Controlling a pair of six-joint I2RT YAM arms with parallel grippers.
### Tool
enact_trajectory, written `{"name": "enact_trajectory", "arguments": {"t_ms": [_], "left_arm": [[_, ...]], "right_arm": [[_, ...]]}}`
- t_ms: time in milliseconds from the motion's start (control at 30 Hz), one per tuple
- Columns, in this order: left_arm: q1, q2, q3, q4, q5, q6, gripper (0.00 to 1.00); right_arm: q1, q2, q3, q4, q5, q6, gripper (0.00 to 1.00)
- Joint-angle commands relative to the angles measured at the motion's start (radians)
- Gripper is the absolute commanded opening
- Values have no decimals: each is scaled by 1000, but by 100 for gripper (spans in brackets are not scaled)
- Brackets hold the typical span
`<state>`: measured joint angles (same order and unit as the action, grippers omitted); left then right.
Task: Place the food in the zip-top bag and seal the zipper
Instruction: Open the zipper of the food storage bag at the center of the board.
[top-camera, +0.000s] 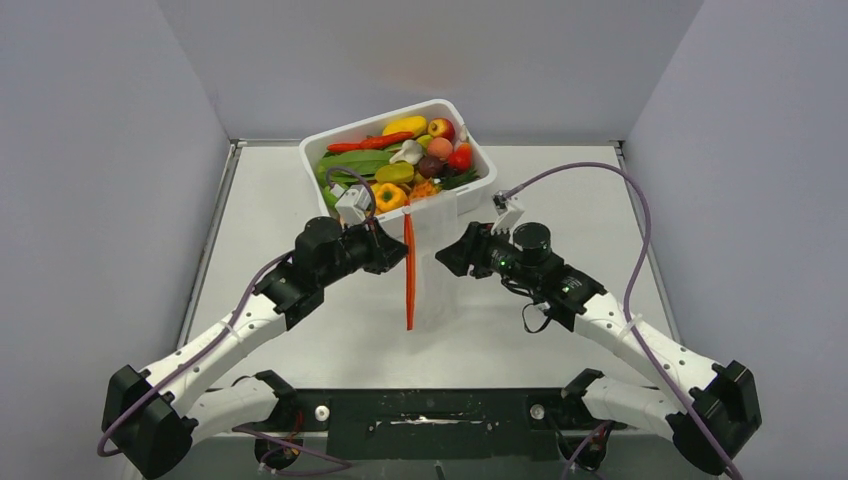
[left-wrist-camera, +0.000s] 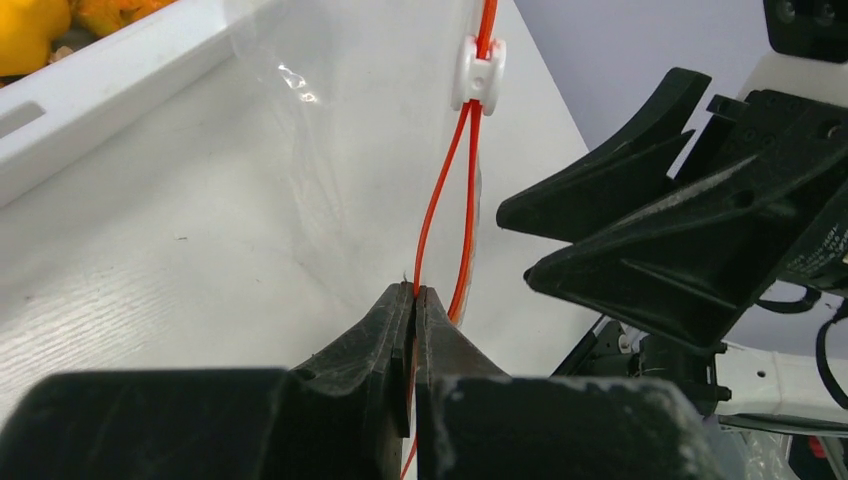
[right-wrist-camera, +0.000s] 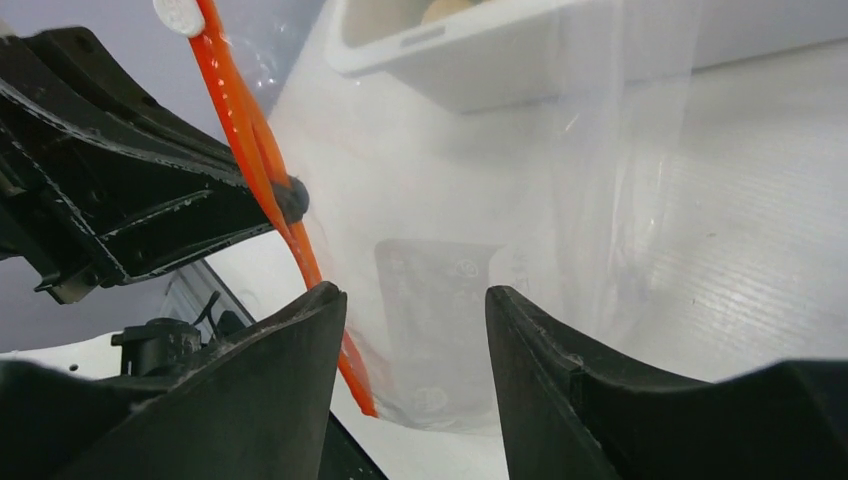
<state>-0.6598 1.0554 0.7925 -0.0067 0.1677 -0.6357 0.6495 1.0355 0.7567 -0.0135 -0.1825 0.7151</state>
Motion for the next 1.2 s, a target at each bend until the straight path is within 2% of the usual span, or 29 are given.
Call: {"name": "enact_trajectory", "arguments": {"t_ms": [0,200,333,600,800,933,1167], "left_arm": [[1,1,74,-15,-42,-22,0],[0,-17,82,60,17,-102,0],[-1,-37,153,-33,-39,-115,0],[-3,-46,280,-240,-112,-71,0],[-6,-56,276,-259,-112,-77,0],[-6,-43,264,-272,-116,-73,0],[-7,-26,252,-267,-105,-75,0]], "right_arm": [[96,9,103,-109,172,15,56],[235,46,200,-190,342,-7,59],[277,65,234,-188,370,-18,59],[298,153,328,-175,397,-31,62],[299,214,394,-196,405,-39,63],[302,207,384,-156,394,-28,67],[301,228,392,-138,411,-8,68]]}}
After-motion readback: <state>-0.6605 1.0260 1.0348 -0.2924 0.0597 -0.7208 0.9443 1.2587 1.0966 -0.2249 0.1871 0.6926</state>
